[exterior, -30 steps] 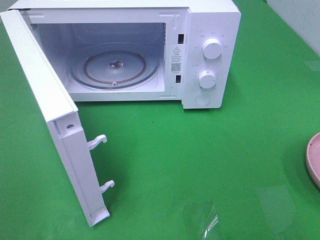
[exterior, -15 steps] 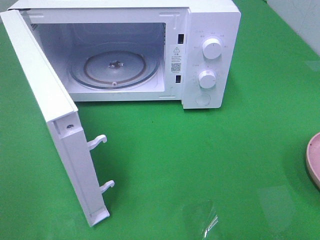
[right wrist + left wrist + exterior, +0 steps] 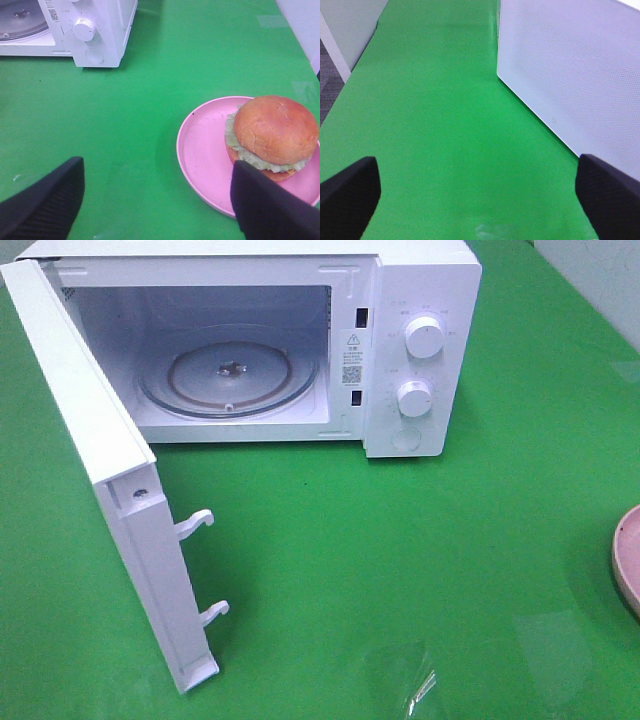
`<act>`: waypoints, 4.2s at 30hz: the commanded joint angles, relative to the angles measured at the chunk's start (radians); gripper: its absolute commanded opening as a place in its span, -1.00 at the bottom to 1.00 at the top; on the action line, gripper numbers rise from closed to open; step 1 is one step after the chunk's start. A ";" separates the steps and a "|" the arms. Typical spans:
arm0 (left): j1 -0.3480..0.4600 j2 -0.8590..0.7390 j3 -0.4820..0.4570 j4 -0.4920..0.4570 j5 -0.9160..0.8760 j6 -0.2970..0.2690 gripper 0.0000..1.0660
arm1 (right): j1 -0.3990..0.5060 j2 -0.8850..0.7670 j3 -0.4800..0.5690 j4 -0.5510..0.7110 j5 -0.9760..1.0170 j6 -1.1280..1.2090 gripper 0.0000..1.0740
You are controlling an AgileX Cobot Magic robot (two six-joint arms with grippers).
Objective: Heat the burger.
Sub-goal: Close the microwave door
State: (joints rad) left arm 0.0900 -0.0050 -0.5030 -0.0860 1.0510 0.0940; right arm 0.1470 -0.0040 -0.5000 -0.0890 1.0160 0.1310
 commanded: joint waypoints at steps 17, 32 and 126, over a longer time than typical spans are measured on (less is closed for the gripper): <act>0.000 -0.013 0.004 -0.003 -0.014 -0.001 0.83 | -0.005 -0.027 0.002 0.003 -0.011 -0.009 0.41; 0.000 0.000 -0.033 -0.034 -0.114 -0.006 0.79 | -0.005 -0.027 0.002 0.003 -0.011 -0.009 0.41; -0.460 1.600 0.000 0.245 -1.858 -0.260 -1.00 | -0.005 -0.027 0.002 0.003 -0.011 -0.009 0.41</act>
State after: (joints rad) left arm -0.3530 1.5870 -0.4850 0.2010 -0.8010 -0.1870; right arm 0.1470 -0.0040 -0.5000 -0.0840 1.0160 0.1310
